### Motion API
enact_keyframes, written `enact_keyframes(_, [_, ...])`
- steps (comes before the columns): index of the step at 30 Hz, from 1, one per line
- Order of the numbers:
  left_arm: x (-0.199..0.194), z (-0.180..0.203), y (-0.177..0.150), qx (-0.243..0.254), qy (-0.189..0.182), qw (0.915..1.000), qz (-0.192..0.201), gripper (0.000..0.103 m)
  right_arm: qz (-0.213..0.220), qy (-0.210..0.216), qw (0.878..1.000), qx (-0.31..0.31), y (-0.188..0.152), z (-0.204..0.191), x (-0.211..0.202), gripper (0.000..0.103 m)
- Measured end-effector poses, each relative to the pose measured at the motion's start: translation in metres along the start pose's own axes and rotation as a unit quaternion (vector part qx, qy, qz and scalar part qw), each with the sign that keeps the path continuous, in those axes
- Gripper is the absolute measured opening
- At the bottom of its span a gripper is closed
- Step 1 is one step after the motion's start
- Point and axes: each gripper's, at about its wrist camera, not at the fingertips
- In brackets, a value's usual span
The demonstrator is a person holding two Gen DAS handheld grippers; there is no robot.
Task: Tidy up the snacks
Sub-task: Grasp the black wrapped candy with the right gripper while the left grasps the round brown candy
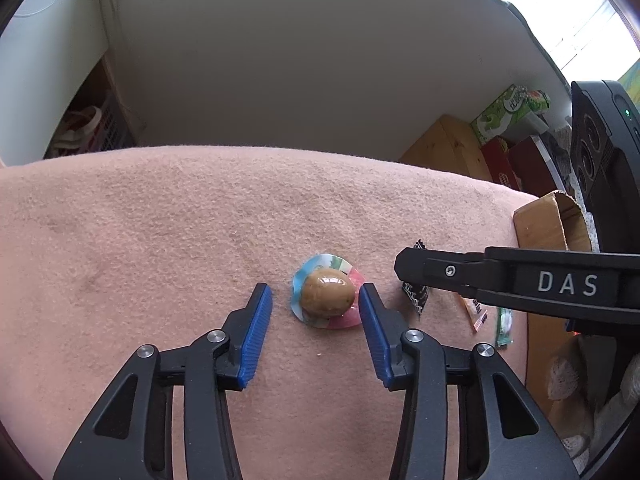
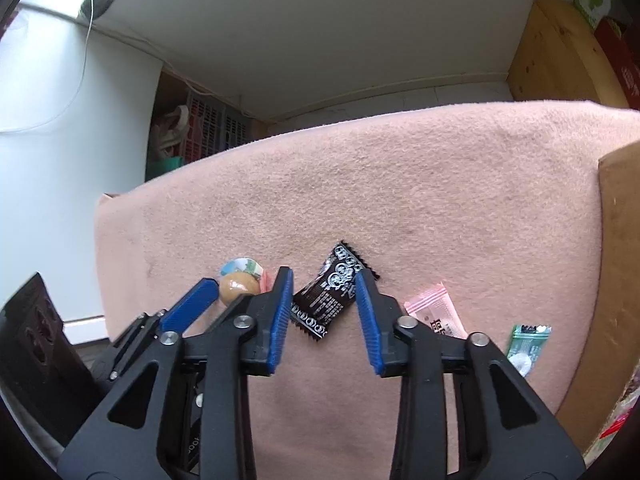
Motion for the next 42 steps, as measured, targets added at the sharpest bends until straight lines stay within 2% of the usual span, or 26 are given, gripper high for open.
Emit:
enact_keyframes(2, [0.0, 0.0, -0.001, 0.003, 0.002, 1.0, 0.004, 0.037, -0.001, -0.013, 1.0, -0.016, 0.0, -0.002, -0.001, 0.026])
enact_keyframes(3, [0.001, 0.001, 0.0, 0.005, 0.005, 1.0, 0.006, 0.032, -0.003, -0.021, 0.999, -0.025, 0.0, -0.004, 0.001, 0.022])
enact_keyframes(4, [0.001, 0.0, -0.001, 0.007, 0.007, 0.9999, 0.008, 0.03, -0.003, -0.024, 0.999, -0.032, 0.0, -0.006, 0.001, 0.022])
enact_keyframes(11, [-0.002, -0.003, -0.005, 0.011, 0.005, 0.9998, 0.018, 0.029, 0.0, -0.031, 0.998, -0.059, -0.002, -0.009, 0.001, 0.016])
enact_keyframes(17, [-0.014, -0.015, -0.01, -0.013, -0.005, 0.9997, 0.019, 0.029, 0.012, -0.007, 0.999, -0.047, -0.01, 0.001, -0.012, 0.011])
enact_keyframes(18, [-0.017, -0.016, -0.011, -0.015, -0.005, 0.9997, 0.019, 0.029, 0.014, -0.004, 0.999, -0.047, -0.011, 0.002, -0.015, 0.008])
enact_keyframes(24, [-0.03, -0.014, -0.015, -0.005, -0.006, 0.9996, 0.028, 0.029, 0.02, 0.003, 0.999, -0.05, -0.016, 0.01, -0.03, 0.004])
enact_keyframes(29, [-0.032, -0.012, -0.014, -0.002, -0.005, 0.9995, 0.031, 0.029, 0.027, 0.015, 0.999, -0.017, -0.015, 0.017, -0.029, 0.005])
enact_keyframes(31, [-0.032, -0.012, -0.016, -0.005, -0.005, 0.9995, 0.031, 0.029, 0.023, 0.014, 1.0, -0.017, -0.015, 0.016, -0.025, 0.023])
enact_keyframes(33, [-0.033, -0.014, -0.017, -0.007, -0.003, 0.9995, 0.032, 0.029, 0.022, 0.004, 0.999, -0.026, -0.015, 0.009, -0.018, 0.029])
enact_keyframes(36, [-0.036, -0.02, -0.02, -0.016, -0.001, 0.9993, 0.033, 0.029, 0.01, -0.004, 0.999, -0.044, -0.015, -0.004, -0.006, 0.029])
enact_keyframes(42, [-0.041, -0.032, -0.025, -0.032, 0.005, 0.9989, 0.034, 0.029, 0.008, -0.05, 0.996, -0.076, -0.015, -0.02, 0.006, 0.029])
Point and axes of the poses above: each gripper's, at about its wrist camera, not at the fingertips, and x roughly the way its jaws point, z to its right, y to its top, and after that the axes turned 2 degrees about y, right-handed
